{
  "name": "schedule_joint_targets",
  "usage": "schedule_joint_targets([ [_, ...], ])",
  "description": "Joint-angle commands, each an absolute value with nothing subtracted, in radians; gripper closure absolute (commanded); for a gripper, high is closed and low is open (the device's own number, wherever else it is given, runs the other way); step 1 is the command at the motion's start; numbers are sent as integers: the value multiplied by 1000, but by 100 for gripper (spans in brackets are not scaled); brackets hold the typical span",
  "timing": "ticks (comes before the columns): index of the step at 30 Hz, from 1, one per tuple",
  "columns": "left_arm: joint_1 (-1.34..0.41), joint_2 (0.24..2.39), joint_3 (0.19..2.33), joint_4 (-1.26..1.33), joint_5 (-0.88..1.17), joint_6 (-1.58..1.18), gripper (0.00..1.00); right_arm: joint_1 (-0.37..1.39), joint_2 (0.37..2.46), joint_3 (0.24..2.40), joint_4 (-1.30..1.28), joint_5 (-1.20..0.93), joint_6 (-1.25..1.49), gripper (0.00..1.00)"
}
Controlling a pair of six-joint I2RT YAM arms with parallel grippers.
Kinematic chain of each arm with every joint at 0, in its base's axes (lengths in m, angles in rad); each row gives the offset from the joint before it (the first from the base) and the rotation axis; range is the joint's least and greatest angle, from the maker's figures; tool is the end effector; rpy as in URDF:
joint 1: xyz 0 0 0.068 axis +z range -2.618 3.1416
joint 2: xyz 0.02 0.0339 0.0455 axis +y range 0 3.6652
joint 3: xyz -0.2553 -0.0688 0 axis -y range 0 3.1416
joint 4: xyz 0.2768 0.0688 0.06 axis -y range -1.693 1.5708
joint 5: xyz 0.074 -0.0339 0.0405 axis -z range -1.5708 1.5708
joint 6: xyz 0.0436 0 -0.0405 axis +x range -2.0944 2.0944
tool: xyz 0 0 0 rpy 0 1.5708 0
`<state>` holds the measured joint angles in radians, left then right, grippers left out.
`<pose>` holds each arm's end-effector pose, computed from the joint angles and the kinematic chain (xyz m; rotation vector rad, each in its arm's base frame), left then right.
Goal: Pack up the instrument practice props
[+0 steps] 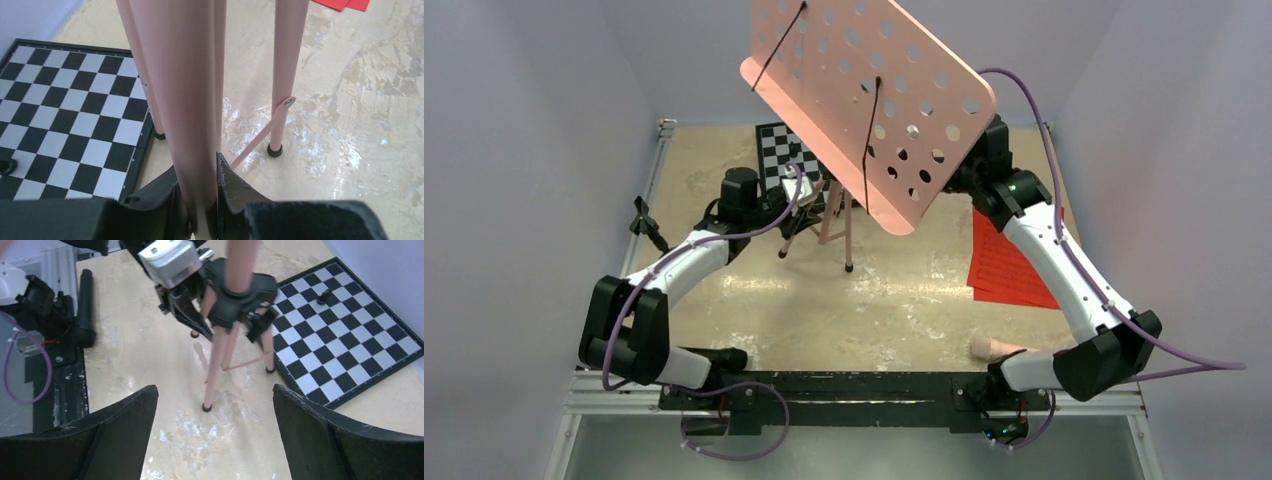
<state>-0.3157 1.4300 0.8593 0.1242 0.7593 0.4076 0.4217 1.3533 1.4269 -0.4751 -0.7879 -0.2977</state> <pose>0.3184 -0.1356 0.2216 1.1149 1.6023 -0.6998 0.2912 0.1645 0.4020 -1.1406 1.5704 0.8531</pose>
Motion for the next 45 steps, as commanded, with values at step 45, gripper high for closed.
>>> schedule_joint_targets([
  [45,-231,1589,1060,-636,841,896,100,427,1753,1833,-490,-1131,-353,25],
])
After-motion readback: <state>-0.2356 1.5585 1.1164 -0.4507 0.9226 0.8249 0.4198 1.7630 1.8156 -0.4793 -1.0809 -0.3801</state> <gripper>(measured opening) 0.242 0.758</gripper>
